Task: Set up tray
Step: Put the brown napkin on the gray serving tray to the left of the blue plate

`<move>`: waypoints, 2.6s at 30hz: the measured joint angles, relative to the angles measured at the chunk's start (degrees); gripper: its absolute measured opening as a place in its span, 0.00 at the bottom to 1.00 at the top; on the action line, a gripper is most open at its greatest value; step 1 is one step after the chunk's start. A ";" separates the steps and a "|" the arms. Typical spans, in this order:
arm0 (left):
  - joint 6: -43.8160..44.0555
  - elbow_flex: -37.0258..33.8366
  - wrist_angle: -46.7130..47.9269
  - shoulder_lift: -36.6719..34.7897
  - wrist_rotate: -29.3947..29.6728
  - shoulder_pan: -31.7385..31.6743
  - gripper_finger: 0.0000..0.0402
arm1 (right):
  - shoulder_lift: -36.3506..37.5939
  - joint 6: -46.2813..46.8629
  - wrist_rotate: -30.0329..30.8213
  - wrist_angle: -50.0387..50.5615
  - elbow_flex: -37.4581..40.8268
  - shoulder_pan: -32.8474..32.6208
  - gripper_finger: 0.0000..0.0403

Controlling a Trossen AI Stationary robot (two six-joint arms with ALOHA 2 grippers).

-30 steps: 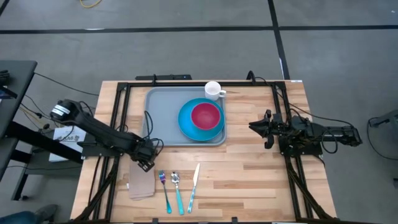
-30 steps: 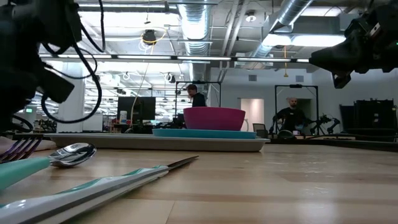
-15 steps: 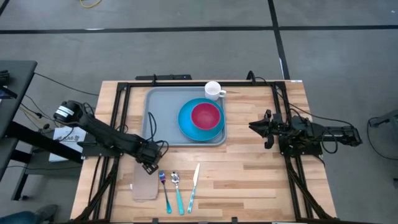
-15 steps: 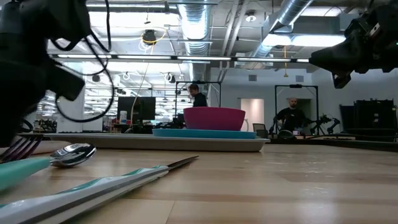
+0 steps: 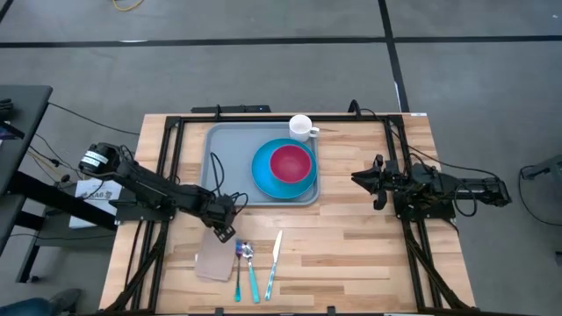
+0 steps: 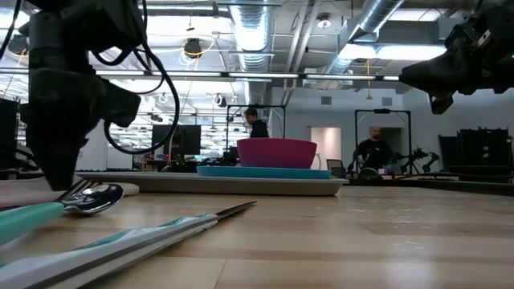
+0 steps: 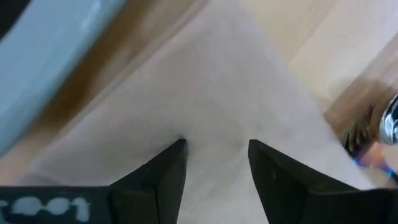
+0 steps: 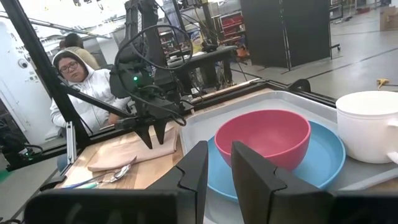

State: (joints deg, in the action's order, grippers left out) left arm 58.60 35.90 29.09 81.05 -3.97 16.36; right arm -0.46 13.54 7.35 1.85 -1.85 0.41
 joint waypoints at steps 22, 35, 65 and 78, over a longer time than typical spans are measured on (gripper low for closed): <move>-0.84 10.79 32.29 -0.43 6.22 -3.86 0.42 | 0.02 0.00 0.00 -0.04 0.00 -0.01 0.16; 0.76 5.58 26.06 -0.49 2.14 -4.85 0.42 | 0.01 0.00 -0.02 -0.07 0.00 0.01 0.16; 3.31 -0.30 13.02 -0.45 0.51 -4.78 0.03 | 0.00 0.00 -0.02 -0.07 0.00 0.01 0.16; 0.30 10.00 20.29 -0.30 11.56 -5.00 0.01 | -0.01 0.00 -0.02 -0.07 0.00 0.01 0.16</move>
State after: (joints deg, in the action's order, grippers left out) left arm 58.91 45.90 49.37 80.75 7.59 11.35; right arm -0.47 13.54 7.33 1.78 -1.85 0.42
